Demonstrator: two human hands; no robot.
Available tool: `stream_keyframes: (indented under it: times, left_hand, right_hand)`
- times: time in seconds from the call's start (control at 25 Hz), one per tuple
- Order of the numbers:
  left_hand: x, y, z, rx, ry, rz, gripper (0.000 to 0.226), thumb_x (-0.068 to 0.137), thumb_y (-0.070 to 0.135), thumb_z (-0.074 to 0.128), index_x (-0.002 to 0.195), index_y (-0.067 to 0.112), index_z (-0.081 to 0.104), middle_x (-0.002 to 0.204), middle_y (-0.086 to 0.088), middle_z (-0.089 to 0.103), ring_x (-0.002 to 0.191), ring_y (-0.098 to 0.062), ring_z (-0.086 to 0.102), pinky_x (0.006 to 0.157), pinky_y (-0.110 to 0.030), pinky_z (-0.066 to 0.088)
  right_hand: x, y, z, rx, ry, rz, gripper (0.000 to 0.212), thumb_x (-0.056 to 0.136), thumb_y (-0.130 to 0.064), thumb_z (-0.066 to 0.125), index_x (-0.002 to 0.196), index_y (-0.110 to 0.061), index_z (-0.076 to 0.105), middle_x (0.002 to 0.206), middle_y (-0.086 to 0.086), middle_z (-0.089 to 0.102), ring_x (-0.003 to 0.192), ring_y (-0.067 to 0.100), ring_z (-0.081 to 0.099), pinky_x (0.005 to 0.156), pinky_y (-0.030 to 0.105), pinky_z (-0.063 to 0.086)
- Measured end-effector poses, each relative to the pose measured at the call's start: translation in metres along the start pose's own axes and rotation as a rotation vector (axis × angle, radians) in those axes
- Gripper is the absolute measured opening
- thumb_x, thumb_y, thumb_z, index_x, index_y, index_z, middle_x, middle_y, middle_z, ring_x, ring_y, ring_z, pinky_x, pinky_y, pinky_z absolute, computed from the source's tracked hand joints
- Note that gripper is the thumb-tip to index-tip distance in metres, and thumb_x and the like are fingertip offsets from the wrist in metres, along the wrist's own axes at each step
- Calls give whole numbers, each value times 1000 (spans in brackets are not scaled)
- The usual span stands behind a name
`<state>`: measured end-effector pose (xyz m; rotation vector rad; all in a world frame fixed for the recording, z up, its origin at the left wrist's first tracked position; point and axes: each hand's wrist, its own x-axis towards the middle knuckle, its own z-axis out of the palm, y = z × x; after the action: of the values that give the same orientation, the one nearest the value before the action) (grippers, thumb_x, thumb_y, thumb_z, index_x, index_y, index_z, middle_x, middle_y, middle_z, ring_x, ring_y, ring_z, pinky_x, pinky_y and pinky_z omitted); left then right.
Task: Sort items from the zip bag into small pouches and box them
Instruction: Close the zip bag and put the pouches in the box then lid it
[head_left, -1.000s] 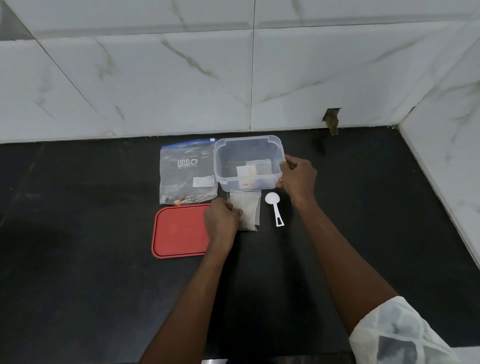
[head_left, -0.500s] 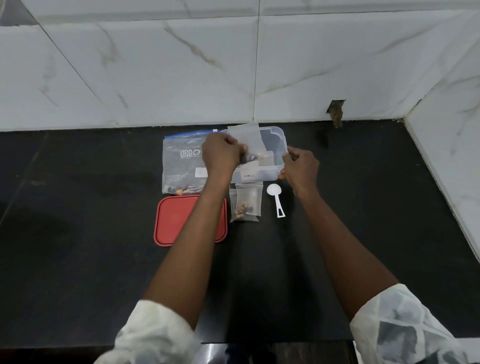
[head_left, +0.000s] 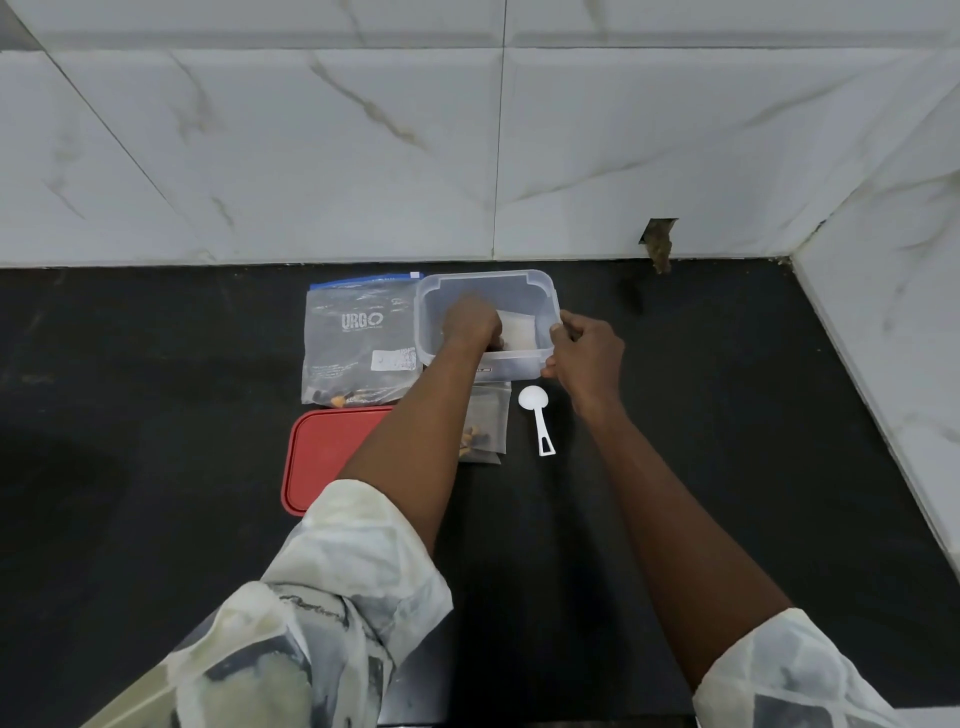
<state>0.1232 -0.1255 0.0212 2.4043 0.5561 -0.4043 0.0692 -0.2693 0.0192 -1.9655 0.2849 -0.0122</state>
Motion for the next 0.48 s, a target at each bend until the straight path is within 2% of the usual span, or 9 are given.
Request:
stream_keyframes:
  times: [0.04,0.12,0.24,0.4,0.48]
  left_hand:
    - [1,0,2,40,-17,11,26,83,15,82,104,3,72,118,-11,70,111,-26,68,89,-32,53]
    - [1,-2,3,42,-21,15,35,84,14,82,114,1,71,122,-12,70,113,-27,67,95,-33,52]
    - [4,-5,4,58,-6,25,38,86,18,80,119,1,70,125,-12,68,114,-27,66,99,-32,52]
    - [6,-1,4,37,-104,-2,30,93,21,72,117,2,71,107,-8,73,91,-20,68,89,-27,47]
    - [7,-1,3,25,-98,8,32,91,18,75,117,0,70,113,-10,73,105,-23,70,96,-30,49]
  right_hand:
    - [0,0,0,0,1,-1,33,98,-11,53,129,-9,62,116,7,71,64,17,70,51,19,56]
    - [0,-1,-1,-5,0,0,32,98,-11,53,129,-10,63,117,7,70,64,18,70,50,18,56]
    - [0,-1,-1,-26,1,-2,33,98,-12,54,131,-10,61,122,8,68,67,18,71,49,14,53]
    - [-2,-3,-1,-23,-4,6,32,98,-11,55,129,-10,63,113,7,71,61,18,71,51,16,55]
    - [-3,-5,-1,-23,3,18,32,98,-12,55,128,-10,63,110,6,72,58,17,72,55,22,59]
